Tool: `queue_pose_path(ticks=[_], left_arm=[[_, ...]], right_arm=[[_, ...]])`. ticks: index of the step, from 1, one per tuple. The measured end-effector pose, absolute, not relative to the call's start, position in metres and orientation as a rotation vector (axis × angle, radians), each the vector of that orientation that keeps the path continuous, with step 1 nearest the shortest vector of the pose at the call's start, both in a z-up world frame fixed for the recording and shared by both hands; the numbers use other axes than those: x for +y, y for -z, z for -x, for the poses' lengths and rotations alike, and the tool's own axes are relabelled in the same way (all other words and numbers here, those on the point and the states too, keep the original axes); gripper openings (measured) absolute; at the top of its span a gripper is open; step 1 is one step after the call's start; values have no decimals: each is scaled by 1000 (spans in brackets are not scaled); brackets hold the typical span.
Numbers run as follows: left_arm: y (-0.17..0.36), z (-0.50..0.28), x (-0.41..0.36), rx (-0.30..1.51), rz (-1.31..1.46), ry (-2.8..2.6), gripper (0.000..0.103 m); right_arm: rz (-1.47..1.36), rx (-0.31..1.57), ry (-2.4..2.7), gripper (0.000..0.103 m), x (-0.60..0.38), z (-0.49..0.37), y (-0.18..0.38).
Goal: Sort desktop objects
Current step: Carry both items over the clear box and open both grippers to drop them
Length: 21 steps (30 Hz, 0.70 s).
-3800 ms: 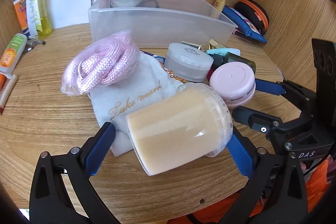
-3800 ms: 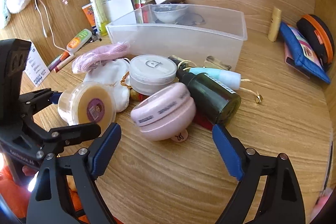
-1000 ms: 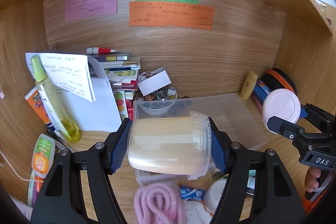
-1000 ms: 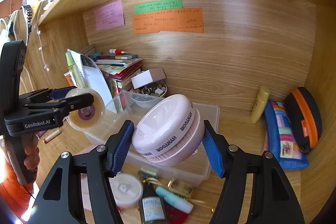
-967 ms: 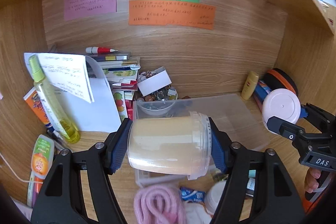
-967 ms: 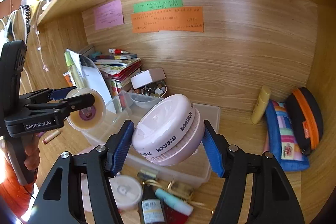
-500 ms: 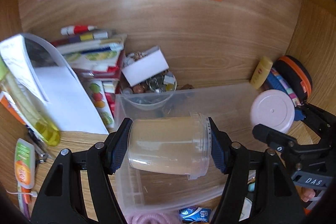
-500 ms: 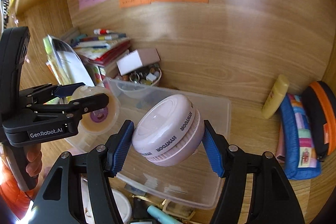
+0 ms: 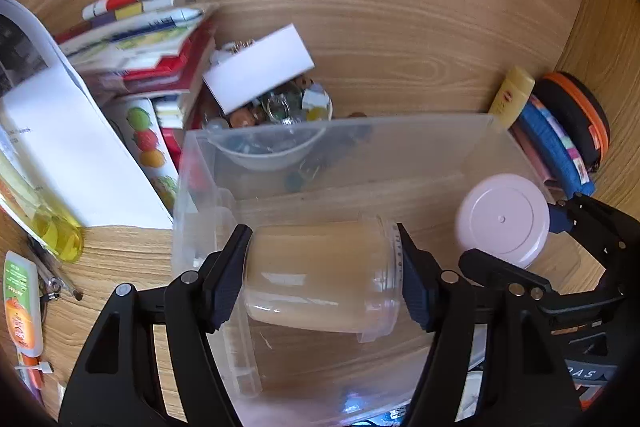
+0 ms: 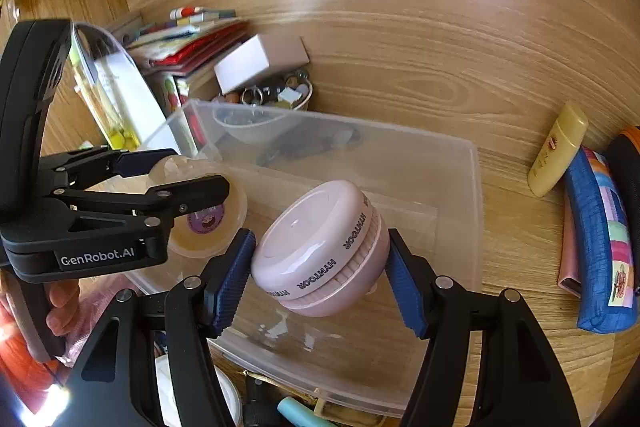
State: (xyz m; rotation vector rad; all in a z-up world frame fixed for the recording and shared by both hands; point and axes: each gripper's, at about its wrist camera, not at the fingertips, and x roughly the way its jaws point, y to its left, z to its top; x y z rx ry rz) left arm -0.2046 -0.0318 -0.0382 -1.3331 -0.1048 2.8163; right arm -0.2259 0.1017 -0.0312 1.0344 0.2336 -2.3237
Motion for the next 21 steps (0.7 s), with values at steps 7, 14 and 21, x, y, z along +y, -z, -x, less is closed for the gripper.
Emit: queue_pose_path(ticks=[7, 14, 21], left_arm=[[44, 202, -22, 5, 1356, -2824, 68], [45, 202, -24, 3, 1347, -2824, 68], [42, 201, -27, -16, 1319, -2830, 75]], right_arm=[[-1056, 298, 2299, 61, 94, 225, 38], [-1057, 292, 2295, 62, 96, 226, 36], [-1058, 290, 2299, 63, 96, 226, 35]])
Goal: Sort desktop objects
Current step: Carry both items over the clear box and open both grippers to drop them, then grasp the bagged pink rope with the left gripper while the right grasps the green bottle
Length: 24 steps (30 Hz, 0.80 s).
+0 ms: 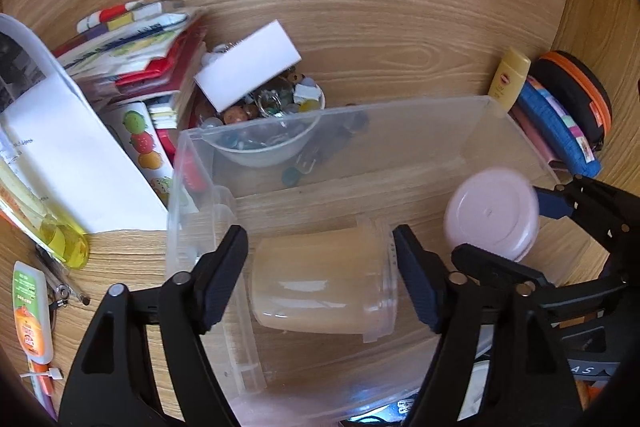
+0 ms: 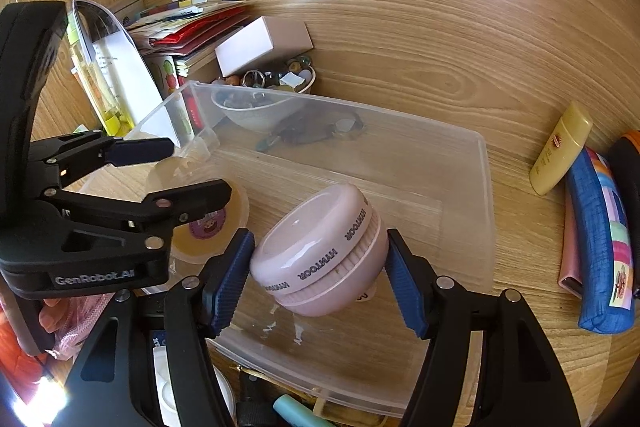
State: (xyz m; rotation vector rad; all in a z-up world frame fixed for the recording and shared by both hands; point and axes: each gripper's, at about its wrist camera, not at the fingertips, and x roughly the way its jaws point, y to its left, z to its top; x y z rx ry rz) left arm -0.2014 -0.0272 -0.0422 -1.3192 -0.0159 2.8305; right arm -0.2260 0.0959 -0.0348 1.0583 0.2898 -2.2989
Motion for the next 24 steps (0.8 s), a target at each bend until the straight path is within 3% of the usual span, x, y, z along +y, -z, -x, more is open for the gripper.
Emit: queue_pose_path(ticks=[4, 9, 13, 24], left_arm=[[34, 197, -30, -6, 1278, -2859, 81], [19, 188, -34, -21, 1217, -2900, 82], [1, 173, -38, -32, 1146, -2943, 94], [-28, 132, -46, -42, 1054, -3013, 95]], right_arm=[[-1015, 302, 2318, 78, 96, 221, 30], [-954, 330, 2341, 78, 97, 213, 19], [-926, 314, 2372, 79, 104, 209, 5], [-821, 269, 2450, 87, 133, 173, -31]])
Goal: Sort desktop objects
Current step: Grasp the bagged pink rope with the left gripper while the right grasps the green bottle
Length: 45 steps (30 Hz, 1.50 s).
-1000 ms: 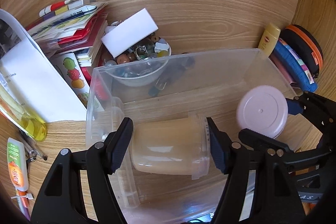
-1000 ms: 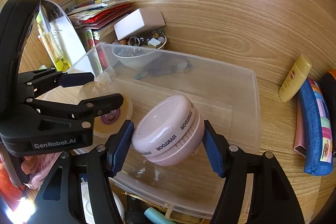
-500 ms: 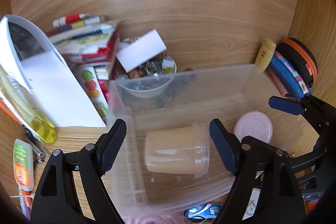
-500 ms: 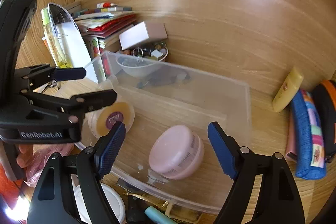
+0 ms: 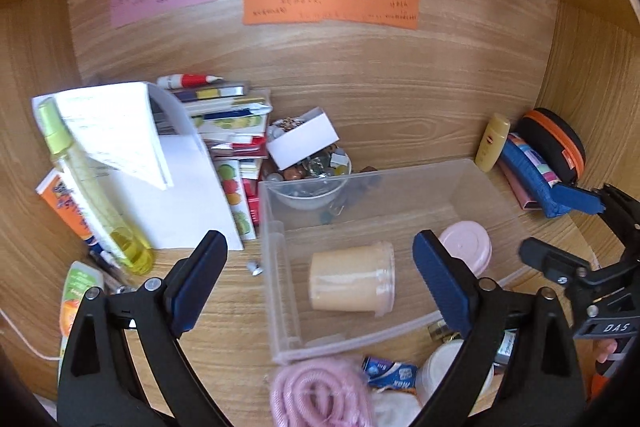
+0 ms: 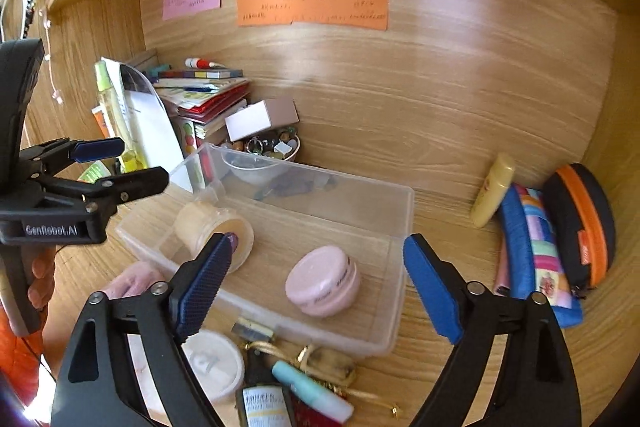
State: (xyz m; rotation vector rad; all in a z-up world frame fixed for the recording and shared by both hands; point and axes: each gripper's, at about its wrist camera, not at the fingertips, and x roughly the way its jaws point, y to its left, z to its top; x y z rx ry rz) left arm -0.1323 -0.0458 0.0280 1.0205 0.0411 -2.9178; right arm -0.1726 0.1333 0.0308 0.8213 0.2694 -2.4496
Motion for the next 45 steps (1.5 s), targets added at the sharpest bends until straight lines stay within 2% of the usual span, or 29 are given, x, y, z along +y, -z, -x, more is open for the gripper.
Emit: queue_pose_path(ticks=[15, 21, 32, 35, 37, 42, 45], left_arm=[[-24, 70, -69, 24, -999, 2901, 100], [6, 63, -64, 2, -1116, 2870, 100], [58, 68, -56, 90, -1361, 2835, 100], [66, 69, -58, 142, -1389, 2839, 101], [71, 72, -61, 177, -1413, 2838, 103], [85, 86, -70, 362, -1537, 2821, 103], [86, 88, -66, 329, -1534, 2824, 103]], right_arm=[[-852, 309, 2519, 88, 164, 120, -20], [-908, 334, 2526, 88, 168, 109, -1], [-997, 311, 2394, 87, 158, 100, 34], [-1000, 327, 2362, 83, 153, 95, 42], [-1019, 337, 2336, 71, 150, 94, 47], [-1072, 345, 2302, 62, 147, 99, 59], [-1090, 335, 2289, 53, 146, 104, 64]])
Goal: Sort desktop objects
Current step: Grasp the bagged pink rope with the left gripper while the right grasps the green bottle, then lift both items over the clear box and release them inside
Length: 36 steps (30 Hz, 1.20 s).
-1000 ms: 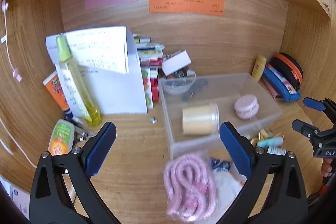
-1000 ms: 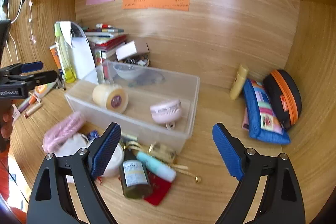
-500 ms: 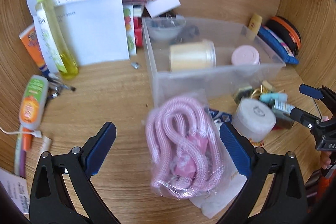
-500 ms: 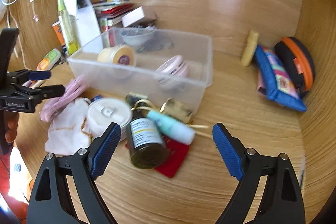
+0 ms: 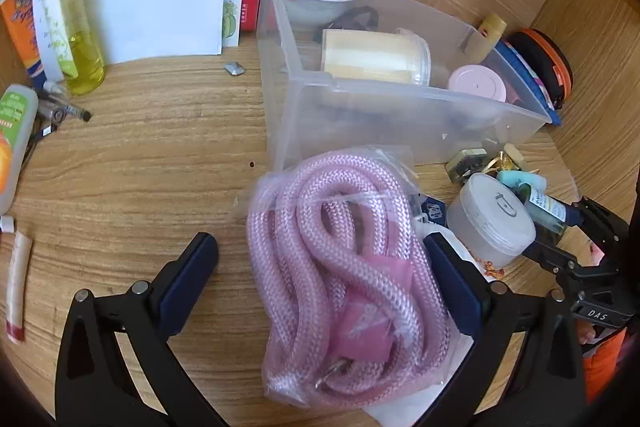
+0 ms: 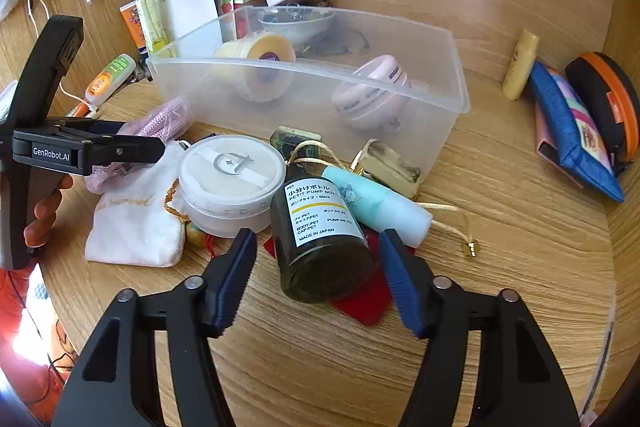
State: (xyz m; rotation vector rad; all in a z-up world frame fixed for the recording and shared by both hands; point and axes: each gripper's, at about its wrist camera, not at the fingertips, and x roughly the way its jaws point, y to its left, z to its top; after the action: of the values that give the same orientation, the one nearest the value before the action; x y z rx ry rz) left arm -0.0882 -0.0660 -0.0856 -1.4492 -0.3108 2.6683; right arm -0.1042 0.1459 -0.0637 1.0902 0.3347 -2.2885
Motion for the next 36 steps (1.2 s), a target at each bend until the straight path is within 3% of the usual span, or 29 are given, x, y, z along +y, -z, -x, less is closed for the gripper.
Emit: queue_pose_path(ticks=[2, 5, 7, 12, 20, 36], left_arm=[[86, 91, -61, -283, 1449, -2676, 103], [85, 92, -58, -257, 1441, -2685, 102], [84, 91, -58, -271, 1419, -2672, 88], [78, 80, -58, -276, 1360, -2692, 72], [58, 59, -46, -147, 1263, -2839, 68], [-1, 46, -66, -249, 1030, -2991, 65]], right_arm=[[-1099, 318, 2279, 44, 146, 107, 66], [-1087, 292, 2282, 43, 149, 106, 64], [-1060, 295, 2299, 43, 150, 102, 60], [-1001, 294, 2335, 41, 157, 97, 45], [-944, 275, 2386, 39, 169, 92, 23], [-838, 215, 2418, 39, 170, 101, -7]])
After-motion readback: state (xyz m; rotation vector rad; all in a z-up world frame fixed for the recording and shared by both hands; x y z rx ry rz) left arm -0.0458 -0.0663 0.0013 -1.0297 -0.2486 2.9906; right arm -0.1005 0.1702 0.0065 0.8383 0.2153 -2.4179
